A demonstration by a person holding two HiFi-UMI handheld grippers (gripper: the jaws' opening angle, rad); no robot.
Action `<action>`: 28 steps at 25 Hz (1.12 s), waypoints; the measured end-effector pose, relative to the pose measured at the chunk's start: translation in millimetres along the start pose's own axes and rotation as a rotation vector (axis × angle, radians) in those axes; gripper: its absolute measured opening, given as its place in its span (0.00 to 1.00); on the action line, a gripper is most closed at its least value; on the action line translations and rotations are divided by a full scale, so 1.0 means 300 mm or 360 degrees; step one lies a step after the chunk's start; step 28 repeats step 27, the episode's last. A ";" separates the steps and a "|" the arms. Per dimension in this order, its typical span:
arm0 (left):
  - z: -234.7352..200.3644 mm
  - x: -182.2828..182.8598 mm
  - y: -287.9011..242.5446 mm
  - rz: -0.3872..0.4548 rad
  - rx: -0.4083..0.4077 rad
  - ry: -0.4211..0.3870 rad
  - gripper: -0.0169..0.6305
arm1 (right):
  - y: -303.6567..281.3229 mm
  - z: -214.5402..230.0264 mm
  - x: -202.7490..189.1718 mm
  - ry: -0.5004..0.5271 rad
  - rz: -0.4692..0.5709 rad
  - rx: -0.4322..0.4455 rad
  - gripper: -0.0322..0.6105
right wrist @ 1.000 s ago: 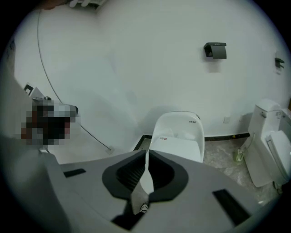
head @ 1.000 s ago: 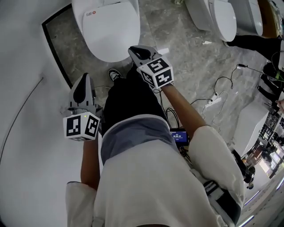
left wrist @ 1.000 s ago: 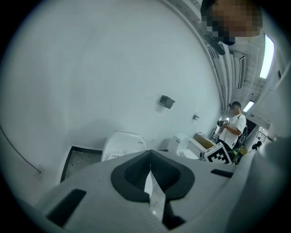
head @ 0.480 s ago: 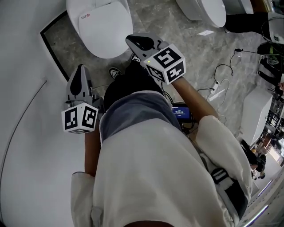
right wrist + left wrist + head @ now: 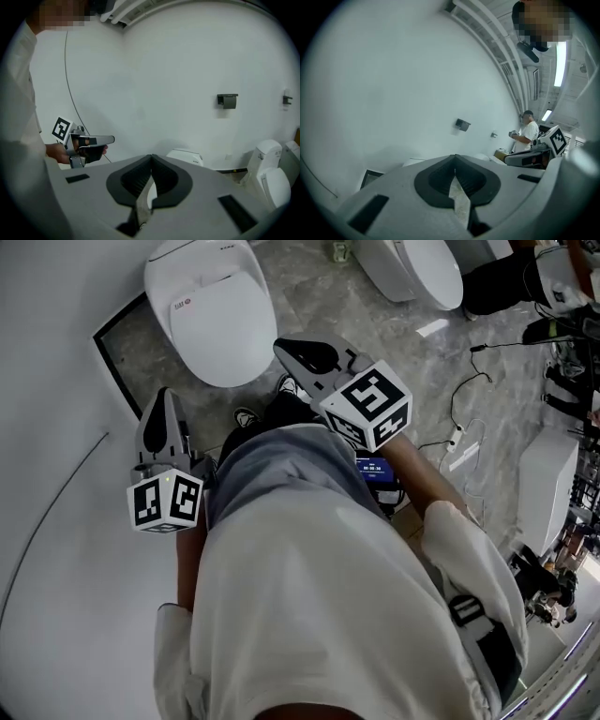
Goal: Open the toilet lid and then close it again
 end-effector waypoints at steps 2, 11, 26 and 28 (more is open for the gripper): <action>0.010 0.008 0.025 0.0028 0.0004 -0.0012 0.04 | 0.048 -0.036 0.014 0.0021 0.0036 0.0018 0.07; -0.083 0.115 -0.048 0.0036 0.0049 -0.0061 0.04 | 0.010 -0.006 0.112 -0.0013 0.0100 0.0031 0.07; 0.000 0.162 0.004 -0.0004 -0.0030 -0.0112 0.04 | 0.099 -0.037 0.128 -0.0004 0.0133 0.0006 0.07; -0.005 0.166 0.005 -0.0004 -0.0029 -0.0114 0.04 | 0.097 -0.041 0.131 0.0001 0.0132 0.0003 0.07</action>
Point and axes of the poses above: the fingertips, and each gripper's own axes: y backward along the fingers, z to its right, x out of its top, the point moved 4 cm from there along y, backward along the fingers, and after that the axes turned 4 degrees about -x, right-handed, at the moved point
